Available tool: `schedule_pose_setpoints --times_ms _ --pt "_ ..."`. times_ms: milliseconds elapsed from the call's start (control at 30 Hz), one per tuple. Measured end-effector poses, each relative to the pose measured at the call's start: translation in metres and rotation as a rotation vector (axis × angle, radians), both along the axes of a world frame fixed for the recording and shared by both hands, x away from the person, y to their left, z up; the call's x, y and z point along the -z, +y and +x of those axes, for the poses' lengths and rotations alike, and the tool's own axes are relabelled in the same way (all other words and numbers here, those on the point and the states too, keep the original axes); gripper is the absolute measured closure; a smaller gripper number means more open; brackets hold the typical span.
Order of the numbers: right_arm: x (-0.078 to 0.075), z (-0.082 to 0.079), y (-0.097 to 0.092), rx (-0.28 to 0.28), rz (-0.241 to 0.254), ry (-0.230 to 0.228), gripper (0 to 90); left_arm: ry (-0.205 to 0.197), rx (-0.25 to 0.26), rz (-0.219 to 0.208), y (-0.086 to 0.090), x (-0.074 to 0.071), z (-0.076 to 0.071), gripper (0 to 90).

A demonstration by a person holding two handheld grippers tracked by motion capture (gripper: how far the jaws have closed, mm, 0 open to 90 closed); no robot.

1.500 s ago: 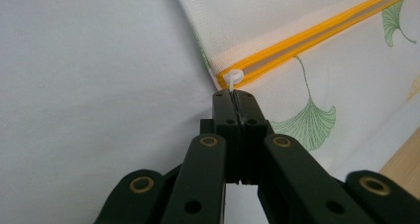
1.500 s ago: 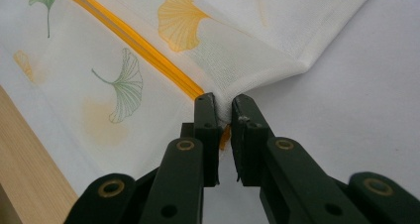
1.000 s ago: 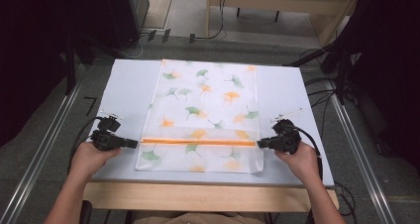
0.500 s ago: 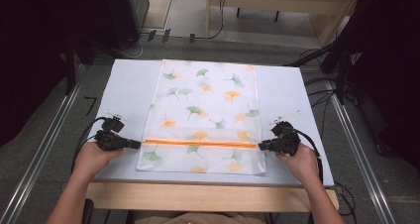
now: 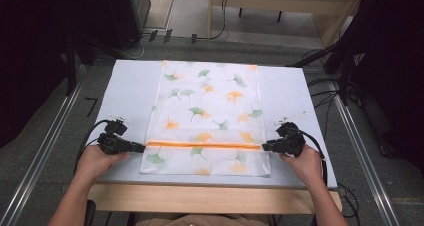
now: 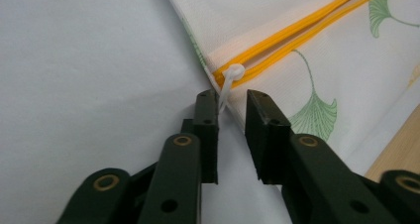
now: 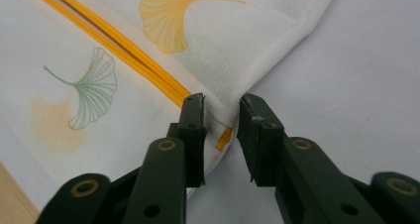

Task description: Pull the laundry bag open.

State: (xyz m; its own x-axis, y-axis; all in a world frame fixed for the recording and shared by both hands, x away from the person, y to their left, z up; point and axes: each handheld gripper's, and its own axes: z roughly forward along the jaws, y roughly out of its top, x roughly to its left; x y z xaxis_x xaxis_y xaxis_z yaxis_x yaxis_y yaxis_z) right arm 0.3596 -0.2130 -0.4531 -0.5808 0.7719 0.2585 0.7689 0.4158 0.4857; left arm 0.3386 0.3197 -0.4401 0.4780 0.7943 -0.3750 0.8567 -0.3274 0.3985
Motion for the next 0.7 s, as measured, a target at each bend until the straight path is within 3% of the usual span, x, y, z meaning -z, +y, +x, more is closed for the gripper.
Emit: schedule_pose_setpoints --times_ms 67,100,267,433,700 --pt "0.0 0.0 -0.001 0.003 0.005 0.0 71.9 -0.006 -0.006 -0.015 -0.001 -0.001 0.0 69.9" --pt "-0.001 0.0 -0.001 0.005 0.015 -0.005 69.1 -0.031 -0.004 -0.023 -0.001 -0.004 -0.001 68.8" --pt "-0.003 0.0 -0.002 0.016 0.043 -0.012 65.5 -0.078 -0.022 -0.04 -0.003 -0.008 -0.003 58.5" --pt "-0.008 0.0 -0.005 0.017 0.072 -0.049 60.3 -0.127 -0.029 -0.076 -0.005 -0.012 -0.003 48.5" --pt "-0.016 -0.003 -0.007 0.005 0.115 -0.132 53.7 -0.209 0.005 -0.049 -0.01 -0.018 -0.005 40.7"
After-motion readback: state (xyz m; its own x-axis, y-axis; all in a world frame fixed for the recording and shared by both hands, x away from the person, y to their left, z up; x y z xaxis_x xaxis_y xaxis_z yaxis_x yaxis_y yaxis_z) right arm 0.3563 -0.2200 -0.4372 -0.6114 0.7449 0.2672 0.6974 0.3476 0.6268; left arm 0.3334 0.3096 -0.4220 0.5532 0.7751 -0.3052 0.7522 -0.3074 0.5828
